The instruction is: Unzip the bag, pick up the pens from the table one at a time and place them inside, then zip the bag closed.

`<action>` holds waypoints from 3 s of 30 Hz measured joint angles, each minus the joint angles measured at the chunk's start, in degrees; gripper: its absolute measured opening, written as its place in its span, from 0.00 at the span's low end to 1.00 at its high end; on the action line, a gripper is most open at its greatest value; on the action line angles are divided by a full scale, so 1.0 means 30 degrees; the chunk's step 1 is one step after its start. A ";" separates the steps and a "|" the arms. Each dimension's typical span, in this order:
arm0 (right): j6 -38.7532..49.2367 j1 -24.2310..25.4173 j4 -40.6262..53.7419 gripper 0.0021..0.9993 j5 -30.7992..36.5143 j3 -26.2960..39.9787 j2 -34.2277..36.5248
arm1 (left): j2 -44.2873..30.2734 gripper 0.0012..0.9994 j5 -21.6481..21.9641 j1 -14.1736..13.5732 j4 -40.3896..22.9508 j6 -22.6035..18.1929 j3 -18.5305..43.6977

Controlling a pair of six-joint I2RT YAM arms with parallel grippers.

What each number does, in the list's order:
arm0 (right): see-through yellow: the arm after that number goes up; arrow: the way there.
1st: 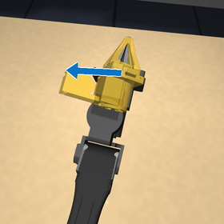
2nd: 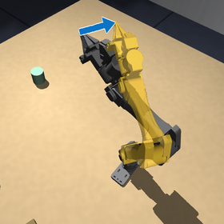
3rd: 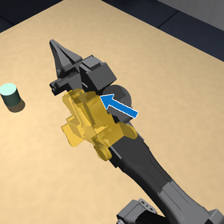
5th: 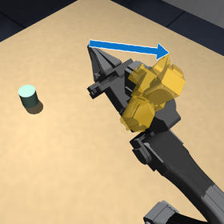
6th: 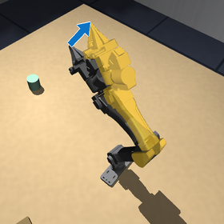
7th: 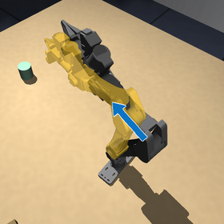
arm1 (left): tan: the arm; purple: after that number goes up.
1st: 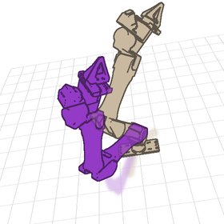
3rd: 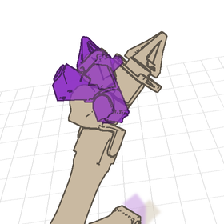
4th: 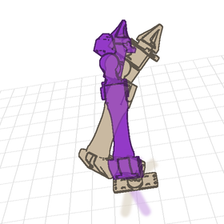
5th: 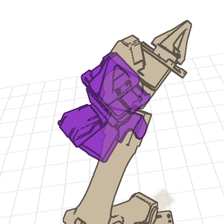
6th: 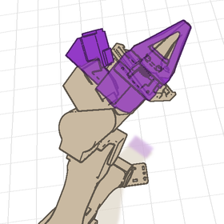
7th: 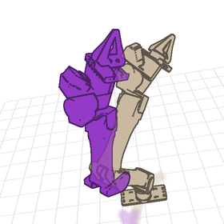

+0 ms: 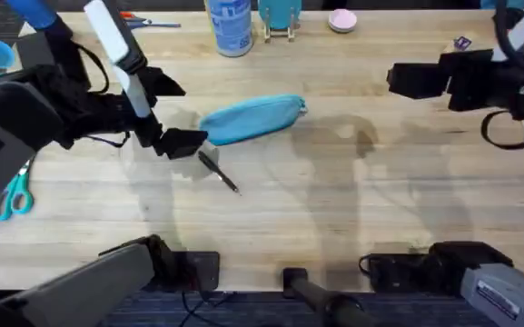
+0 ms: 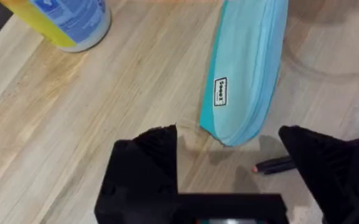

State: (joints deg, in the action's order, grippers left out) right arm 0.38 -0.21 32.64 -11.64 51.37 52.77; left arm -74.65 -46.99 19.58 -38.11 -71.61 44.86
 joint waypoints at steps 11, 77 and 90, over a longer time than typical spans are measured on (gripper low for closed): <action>-0.0006 0.0000 0.0000 1.00 0.0000 0.0000 0.0000 | -0.1974 0.99 -0.0233 -0.0984 0.0672 0.0000 0.0000; 0.6556 0.1042 0.1000 1.00 -0.4990 0.7906 0.8767 | -0.2851 0.04 -0.1346 -0.1730 0.1122 -0.0066 0.0000; 1.1701 0.1144 0.1239 1.00 -0.3228 0.7970 0.9537 | -0.2851 0.04 -0.1346 -0.1730 0.1115 -0.0066 0.0000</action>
State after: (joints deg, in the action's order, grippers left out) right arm 35.49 3.22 36.36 -21.32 75.29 81.38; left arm -83.20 -51.03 14.39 -34.76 -71.81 44.86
